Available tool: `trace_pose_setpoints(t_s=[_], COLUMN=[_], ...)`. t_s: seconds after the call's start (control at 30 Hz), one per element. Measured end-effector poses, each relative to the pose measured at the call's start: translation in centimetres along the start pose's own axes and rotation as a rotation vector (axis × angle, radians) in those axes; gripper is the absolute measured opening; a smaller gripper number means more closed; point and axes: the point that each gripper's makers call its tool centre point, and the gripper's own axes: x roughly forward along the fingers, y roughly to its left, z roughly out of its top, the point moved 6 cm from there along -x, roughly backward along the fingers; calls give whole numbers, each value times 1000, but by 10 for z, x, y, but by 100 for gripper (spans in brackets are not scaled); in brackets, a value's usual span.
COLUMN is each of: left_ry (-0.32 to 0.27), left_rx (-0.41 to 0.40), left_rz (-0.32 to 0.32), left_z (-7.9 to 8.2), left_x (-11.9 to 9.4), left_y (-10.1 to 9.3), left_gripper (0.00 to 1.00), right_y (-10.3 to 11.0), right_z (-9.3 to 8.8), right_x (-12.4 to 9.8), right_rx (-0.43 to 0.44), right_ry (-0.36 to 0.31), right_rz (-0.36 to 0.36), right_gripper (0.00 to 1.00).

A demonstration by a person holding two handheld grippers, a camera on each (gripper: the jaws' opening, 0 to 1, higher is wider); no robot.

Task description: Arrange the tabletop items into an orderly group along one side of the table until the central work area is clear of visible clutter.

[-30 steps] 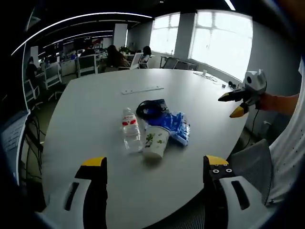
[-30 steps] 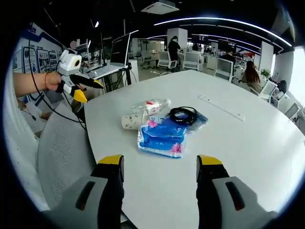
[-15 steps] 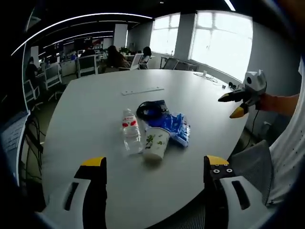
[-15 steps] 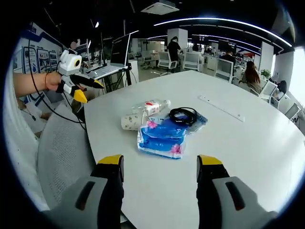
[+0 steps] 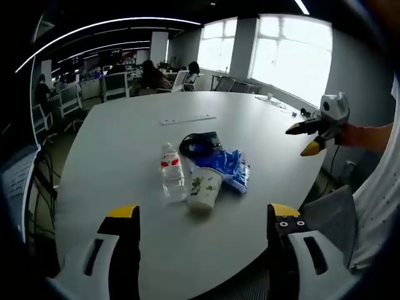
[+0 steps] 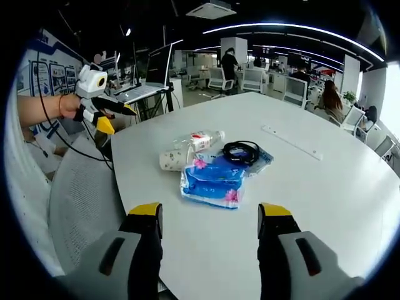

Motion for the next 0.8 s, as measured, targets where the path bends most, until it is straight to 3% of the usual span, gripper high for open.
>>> trace_pose_setpoints(t_s=[0.8], left_ry=[-34], left_rx=[14], left_rz=[33], left_z=[22], left_x=[-1], left_y=[-3], left_gripper=[84], right_y=[-16], right_z=[11], right_x=[9], right_rx=[-35], right_ry=[6], right_rz=[28], right_gripper=[60])
